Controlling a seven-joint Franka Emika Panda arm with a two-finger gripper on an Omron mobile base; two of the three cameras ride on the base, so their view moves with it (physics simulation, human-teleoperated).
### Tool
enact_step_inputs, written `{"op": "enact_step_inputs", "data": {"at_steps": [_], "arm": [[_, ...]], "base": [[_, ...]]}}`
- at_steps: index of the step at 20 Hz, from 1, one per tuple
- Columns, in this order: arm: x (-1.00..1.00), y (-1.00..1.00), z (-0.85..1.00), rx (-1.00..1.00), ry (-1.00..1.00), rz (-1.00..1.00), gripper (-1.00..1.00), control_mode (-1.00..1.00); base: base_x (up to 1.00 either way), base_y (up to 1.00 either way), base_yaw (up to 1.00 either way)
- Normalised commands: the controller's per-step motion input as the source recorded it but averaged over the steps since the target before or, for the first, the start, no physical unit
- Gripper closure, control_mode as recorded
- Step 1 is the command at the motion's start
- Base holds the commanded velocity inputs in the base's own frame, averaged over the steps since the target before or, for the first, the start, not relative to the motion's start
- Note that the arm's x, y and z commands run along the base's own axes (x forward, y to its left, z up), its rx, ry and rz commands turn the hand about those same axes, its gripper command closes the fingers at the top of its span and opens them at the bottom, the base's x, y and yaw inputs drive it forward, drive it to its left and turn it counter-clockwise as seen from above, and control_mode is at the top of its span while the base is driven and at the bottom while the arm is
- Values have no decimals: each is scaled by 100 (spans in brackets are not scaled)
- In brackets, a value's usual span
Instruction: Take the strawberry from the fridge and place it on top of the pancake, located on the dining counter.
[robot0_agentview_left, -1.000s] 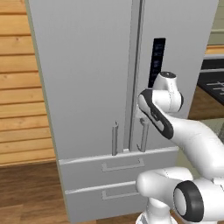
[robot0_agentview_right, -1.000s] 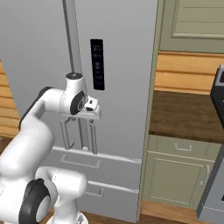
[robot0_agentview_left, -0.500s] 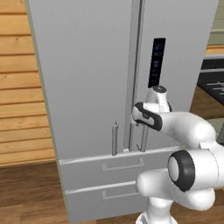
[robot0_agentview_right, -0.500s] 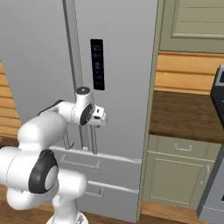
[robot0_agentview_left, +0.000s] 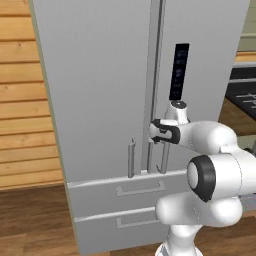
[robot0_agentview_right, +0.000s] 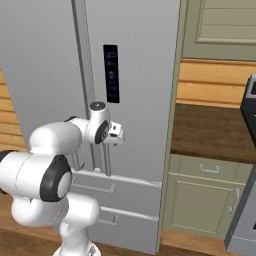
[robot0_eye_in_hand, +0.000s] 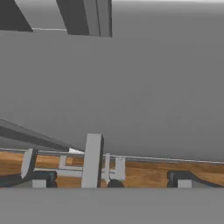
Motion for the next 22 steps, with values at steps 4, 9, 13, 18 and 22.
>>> {"op": "enact_step_inputs", "data": {"at_steps": [4, 9, 13, 18, 22], "arm": [[-19, 0, -87, -12, -6, 1, 100, -100], [-62, -2, -39, -3, -25, 0, 100, -100], [-83, -12, -21, 3, -18, 8, 100, -100], [-96, -36, -2, 5, -6, 8, 100, -100], [-76, -64, 2, 5, -5, 8, 100, -100]], "base": [[0, 0, 0], [0, 0, 0], [0, 0, 0], [0, 0, 0], [0, 0, 0]]}}
